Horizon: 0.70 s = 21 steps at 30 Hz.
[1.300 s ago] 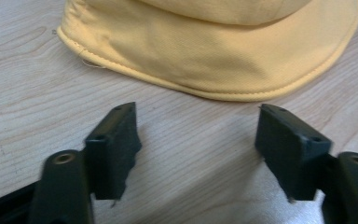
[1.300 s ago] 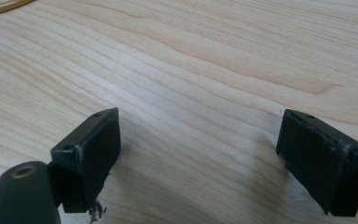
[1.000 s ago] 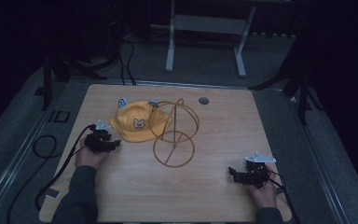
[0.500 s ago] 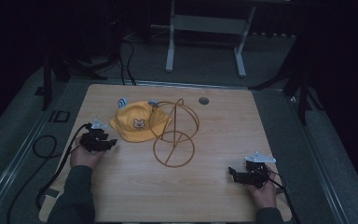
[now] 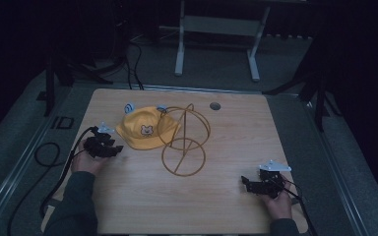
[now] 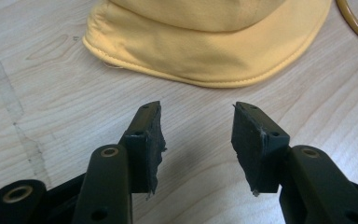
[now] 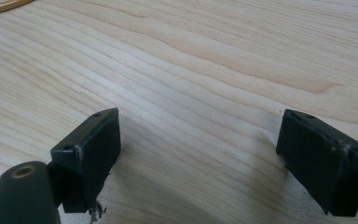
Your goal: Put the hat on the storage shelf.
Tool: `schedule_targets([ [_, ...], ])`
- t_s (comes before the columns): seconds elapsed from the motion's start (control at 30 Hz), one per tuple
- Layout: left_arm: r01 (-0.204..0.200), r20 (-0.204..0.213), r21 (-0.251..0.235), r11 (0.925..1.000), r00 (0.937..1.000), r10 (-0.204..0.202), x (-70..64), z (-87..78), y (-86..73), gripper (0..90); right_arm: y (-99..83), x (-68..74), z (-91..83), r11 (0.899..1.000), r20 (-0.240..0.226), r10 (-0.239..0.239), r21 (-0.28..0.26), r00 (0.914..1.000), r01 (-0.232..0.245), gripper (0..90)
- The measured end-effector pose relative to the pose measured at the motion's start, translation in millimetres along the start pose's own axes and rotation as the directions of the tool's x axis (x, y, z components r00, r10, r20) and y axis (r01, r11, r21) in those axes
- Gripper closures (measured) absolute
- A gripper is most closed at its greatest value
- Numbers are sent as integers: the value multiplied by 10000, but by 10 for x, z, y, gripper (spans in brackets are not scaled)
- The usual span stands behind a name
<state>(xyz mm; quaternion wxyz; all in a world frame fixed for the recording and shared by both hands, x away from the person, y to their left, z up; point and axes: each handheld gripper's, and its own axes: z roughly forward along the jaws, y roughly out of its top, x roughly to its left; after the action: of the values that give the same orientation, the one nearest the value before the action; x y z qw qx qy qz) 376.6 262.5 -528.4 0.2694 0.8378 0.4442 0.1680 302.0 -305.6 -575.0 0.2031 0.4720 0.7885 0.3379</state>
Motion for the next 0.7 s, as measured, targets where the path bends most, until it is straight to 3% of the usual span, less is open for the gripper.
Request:
schedule_targets([
  [0.27, -136, 23, 130, 9998, 9999, 136, 71, -114, 59, 532, 0, 0, 0, 10000, -1, -5, 1, 10000, 5, 136],
  [0.7, -970, 184, 585, 9936, 9952, 960, 162, -265, 273, 532, 0, -1, 0, 10000, 1, -11, -1, 10000, 11, 136],
])
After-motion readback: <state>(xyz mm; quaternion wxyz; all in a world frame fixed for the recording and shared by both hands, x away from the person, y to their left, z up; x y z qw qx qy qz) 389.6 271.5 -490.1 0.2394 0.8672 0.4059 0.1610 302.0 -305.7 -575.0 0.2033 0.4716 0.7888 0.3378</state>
